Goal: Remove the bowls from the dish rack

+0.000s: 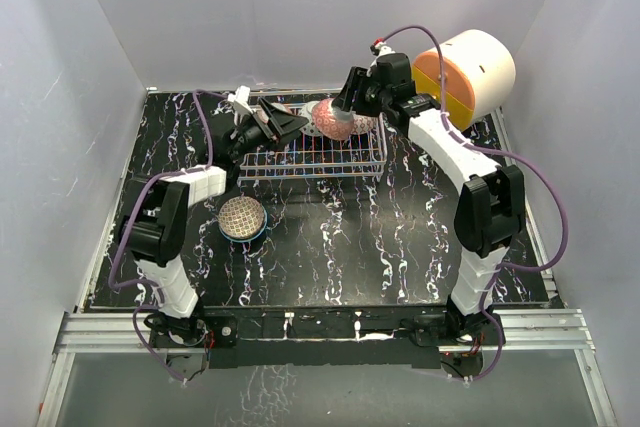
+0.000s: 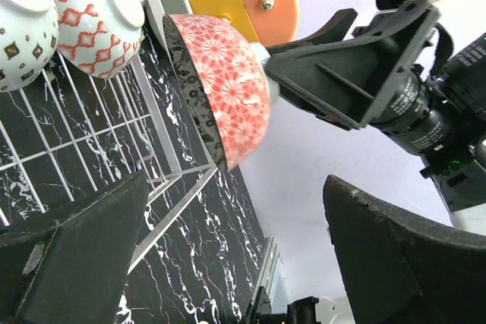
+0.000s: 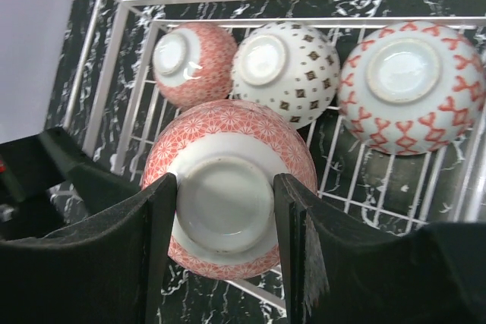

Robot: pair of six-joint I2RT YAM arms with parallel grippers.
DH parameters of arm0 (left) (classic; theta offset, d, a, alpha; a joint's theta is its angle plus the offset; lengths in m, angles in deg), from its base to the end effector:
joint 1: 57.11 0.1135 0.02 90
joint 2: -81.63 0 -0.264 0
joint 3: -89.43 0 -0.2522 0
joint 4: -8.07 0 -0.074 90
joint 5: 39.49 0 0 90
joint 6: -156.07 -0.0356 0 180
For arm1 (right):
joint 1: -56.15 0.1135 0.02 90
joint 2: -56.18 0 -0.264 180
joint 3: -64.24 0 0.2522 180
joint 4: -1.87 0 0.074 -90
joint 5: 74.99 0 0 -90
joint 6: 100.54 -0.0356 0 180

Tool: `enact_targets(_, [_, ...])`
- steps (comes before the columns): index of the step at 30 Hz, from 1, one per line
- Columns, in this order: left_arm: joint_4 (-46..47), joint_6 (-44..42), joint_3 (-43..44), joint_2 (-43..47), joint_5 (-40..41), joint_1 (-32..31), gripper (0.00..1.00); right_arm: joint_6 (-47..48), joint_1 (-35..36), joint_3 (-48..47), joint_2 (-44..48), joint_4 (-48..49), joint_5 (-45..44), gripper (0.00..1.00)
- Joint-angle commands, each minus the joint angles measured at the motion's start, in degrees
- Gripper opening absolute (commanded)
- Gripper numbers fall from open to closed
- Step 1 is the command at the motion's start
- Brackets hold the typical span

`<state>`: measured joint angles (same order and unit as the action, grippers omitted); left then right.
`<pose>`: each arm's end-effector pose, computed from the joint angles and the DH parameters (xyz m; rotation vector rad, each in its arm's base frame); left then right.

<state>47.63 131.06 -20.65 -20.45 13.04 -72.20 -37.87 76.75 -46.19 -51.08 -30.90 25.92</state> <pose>0.3711 -0.1225 0.2506 -0.1131 1.6846 -1.5624 0.4141 0.1628 0.3257 0.0069 2.1556 0.6966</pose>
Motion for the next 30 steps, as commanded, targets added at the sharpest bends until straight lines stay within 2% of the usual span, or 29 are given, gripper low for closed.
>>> enact_targets(1, [8.79, 2.26, 2.35, -3.15, 0.18, -1.54, 0.97, -2.77, 0.49, 0.19, 4.24, 7.58, 6.20, 0.31])
enact_targets(10, [26.74, 14.63, 5.03, -12.60, 1.20, -4.18, 0.96, -5.17, 0.49, 2.74, 4.09, 10.77, 10.11, 0.31])
enact_targets(15, [29.50, 15.58, 5.01, -12.44, 1.44, -4.60, 0.86, -5.19, 0.32, 3.30, 4.08, 10.92, 9.93, 0.31])
enact_targets(21, [29.70, 15.32, 4.14, -11.11, 1.34, -4.67, 0.57, -5.98, -0.04, 4.14, 3.52, 11.80, 10.62, 0.31])
enact_targets(30, [31.03, 15.58, 4.33, -10.73, 0.82, -4.60, 0.05, -5.98, -0.03, 4.85, 2.97, 11.97, 10.57, 0.31])
